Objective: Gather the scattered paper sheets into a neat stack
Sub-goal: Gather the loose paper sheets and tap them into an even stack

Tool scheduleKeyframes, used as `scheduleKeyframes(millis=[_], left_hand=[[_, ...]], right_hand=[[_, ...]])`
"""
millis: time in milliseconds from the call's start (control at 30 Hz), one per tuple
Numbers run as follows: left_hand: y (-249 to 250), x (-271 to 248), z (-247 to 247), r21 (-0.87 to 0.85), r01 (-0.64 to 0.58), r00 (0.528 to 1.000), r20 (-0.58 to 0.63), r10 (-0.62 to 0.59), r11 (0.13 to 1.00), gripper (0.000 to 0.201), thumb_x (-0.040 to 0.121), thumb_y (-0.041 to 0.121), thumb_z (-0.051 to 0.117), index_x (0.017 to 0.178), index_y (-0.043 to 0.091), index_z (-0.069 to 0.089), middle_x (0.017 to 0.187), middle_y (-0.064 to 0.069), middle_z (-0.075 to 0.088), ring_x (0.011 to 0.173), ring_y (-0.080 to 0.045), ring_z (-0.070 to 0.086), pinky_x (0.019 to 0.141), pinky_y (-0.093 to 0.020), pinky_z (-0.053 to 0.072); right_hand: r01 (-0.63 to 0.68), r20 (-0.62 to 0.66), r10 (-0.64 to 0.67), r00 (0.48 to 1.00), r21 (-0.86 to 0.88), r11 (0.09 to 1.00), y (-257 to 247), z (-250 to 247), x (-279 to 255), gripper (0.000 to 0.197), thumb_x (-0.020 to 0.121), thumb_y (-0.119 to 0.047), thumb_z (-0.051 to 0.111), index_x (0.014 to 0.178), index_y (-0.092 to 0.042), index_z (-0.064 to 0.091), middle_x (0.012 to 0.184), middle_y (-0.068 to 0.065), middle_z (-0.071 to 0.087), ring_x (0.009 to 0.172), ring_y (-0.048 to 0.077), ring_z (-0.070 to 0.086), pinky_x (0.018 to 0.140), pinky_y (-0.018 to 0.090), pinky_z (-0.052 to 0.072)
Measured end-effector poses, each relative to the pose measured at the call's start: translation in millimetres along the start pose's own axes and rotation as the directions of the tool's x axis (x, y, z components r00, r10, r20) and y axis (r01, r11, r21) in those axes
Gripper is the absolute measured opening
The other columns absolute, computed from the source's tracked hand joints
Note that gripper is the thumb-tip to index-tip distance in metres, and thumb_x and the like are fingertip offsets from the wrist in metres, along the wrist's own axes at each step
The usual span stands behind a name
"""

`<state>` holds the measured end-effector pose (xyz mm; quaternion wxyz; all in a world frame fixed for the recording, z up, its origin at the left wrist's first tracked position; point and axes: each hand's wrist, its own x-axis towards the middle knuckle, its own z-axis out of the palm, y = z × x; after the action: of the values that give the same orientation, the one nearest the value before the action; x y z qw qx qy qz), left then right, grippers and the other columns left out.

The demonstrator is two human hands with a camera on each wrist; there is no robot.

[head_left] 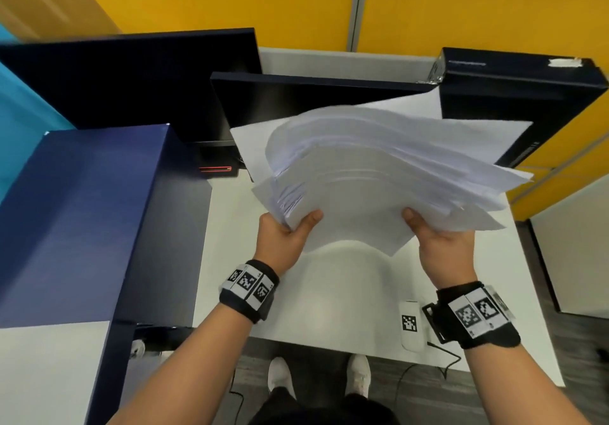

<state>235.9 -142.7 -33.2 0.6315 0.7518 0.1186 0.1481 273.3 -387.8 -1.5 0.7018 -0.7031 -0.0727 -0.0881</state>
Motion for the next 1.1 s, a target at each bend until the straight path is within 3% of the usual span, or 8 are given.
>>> scheduleKeyframes(millis=[133, 267, 400, 633, 800, 867, 1000, 1100], left_hand=[[-10.7, 0.3, -5.5, 0.018, 0.012, 0.993, 0.119, -0.014, 1.000, 0.039, 0.075, 0.010, 0.087, 0.109, 0.023, 0.072, 0.109, 0.013, 0.073, 0.102, 0.006, 0.068, 0.087, -0.009, 0.049], [-22.8, 0.4, 0.8, 0.056, 0.221, 0.968, 0.105, -0.226, 0.974, 0.031, 0.076, 0.016, 0.086, 0.097, 0.031, 0.070, 0.093, 0.016, 0.073, 0.090, -0.007, 0.073, 0.069, -0.008, 0.052], [-6.6, 2.6, 4.1, 0.003, 0.197, 0.980, 0.023, -0.197, 0.980, 0.028, 0.081, 0.010, 0.081, 0.089, 0.034, 0.068, 0.089, 0.016, 0.071, 0.074, 0.011, 0.069, 0.065, -0.005, 0.050], [53.8, 21.7, -15.2, -0.184, -0.067, 0.997, -0.042, 0.061, 0.981, 0.034, 0.080, -0.004, 0.078, 0.101, 0.022, 0.068, 0.085, 0.021, 0.074, 0.081, 0.010, 0.071, 0.071, -0.009, 0.053], [49.9, 23.0, -28.6, -0.114, 0.039, 0.959, 0.282, -0.006, 0.993, 0.039, 0.078, -0.007, 0.079, 0.109, 0.013, 0.069, 0.095, 0.014, 0.078, 0.094, -0.004, 0.074, 0.081, -0.022, 0.058], [28.8, 16.9, -27.5, -0.033, 0.108, 0.944, 0.317, -0.092, 0.994, 0.038, 0.080, -0.001, 0.080, 0.112, 0.015, 0.069, 0.099, 0.013, 0.077, 0.096, -0.003, 0.073, 0.087, -0.026, 0.059], [10.0, 3.8, -6.1, 0.062, 0.097, 0.990, 0.098, -0.103, 0.993, 0.007, 0.086, 0.013, 0.077, 0.090, 0.009, 0.072, 0.082, 0.004, 0.072, 0.072, -0.006, 0.067, 0.074, -0.021, 0.053], [9.7, -11.9, 16.2, 0.172, -0.013, 0.994, -0.106, 0.032, 0.985, 0.027, 0.091, 0.011, 0.072, 0.070, 0.002, 0.058, 0.065, -0.005, 0.055, 0.058, -0.006, 0.041, 0.055, -0.012, 0.039]], right_hand=[[-0.177, 0.116, 0.188, 0.975, -0.098, 0.979, 28.6, -14.6, 1.5, 0.036, 0.074, -0.011, 0.082, 0.108, -0.013, 0.070, 0.100, -0.004, 0.077, 0.098, 0.014, 0.072, 0.086, 0.028, 0.057], [-0.353, 0.070, 0.356, 0.932, -0.050, 0.934, 45.7, -11.4, 1.2, 0.033, 0.069, -0.006, 0.085, 0.097, -0.020, 0.072, 0.092, -0.006, 0.079, 0.087, 0.015, 0.075, 0.075, 0.027, 0.061], [-0.309, 0.013, 0.309, 0.951, -0.003, 0.951, 34.9, -3.9, 6.7, 0.026, 0.075, -0.003, 0.080, 0.093, -0.020, 0.073, 0.084, -0.011, 0.078, 0.079, 0.008, 0.075, 0.067, 0.020, 0.058], [-0.270, 0.191, 0.286, 0.939, -0.103, 0.957, 23.2, -10.9, 7.2, 0.024, 0.071, -0.006, 0.082, 0.091, -0.017, 0.074, 0.085, -0.012, 0.078, 0.081, 0.005, 0.075, 0.073, 0.021, 0.059], [-0.197, 0.028, 0.198, 0.980, -0.026, 0.980, 18.3, -4.3, 4.4, 0.015, 0.076, -0.003, 0.079, 0.088, -0.011, 0.074, 0.079, -0.013, 0.078, 0.077, 0.004, 0.073, 0.071, 0.016, 0.055], [-0.183, 0.013, 0.184, 0.983, -0.030, 0.983, 17.3, -3.0, 2.7, 0.016, 0.077, -0.005, 0.079, 0.089, -0.014, 0.074, 0.081, -0.014, 0.078, 0.078, 0.002, 0.073, 0.072, 0.016, 0.055], [-0.146, 0.074, 0.155, 0.985, -0.115, 0.982, 16.3, 1.4, -1.2, 0.032, 0.075, -0.005, 0.081, 0.098, -0.023, 0.068, 0.094, -0.009, 0.073, 0.084, -0.004, 0.069, 0.081, 0.013, 0.054], [-0.126, -0.028, 0.124, 0.992, -0.107, 0.986, 22.0, 13.9, -6.1, 0.039, 0.079, -0.005, 0.078, 0.102, -0.032, 0.063, 0.102, -0.018, 0.066, 0.089, -0.016, 0.064, 0.078, 0.005, 0.048]])
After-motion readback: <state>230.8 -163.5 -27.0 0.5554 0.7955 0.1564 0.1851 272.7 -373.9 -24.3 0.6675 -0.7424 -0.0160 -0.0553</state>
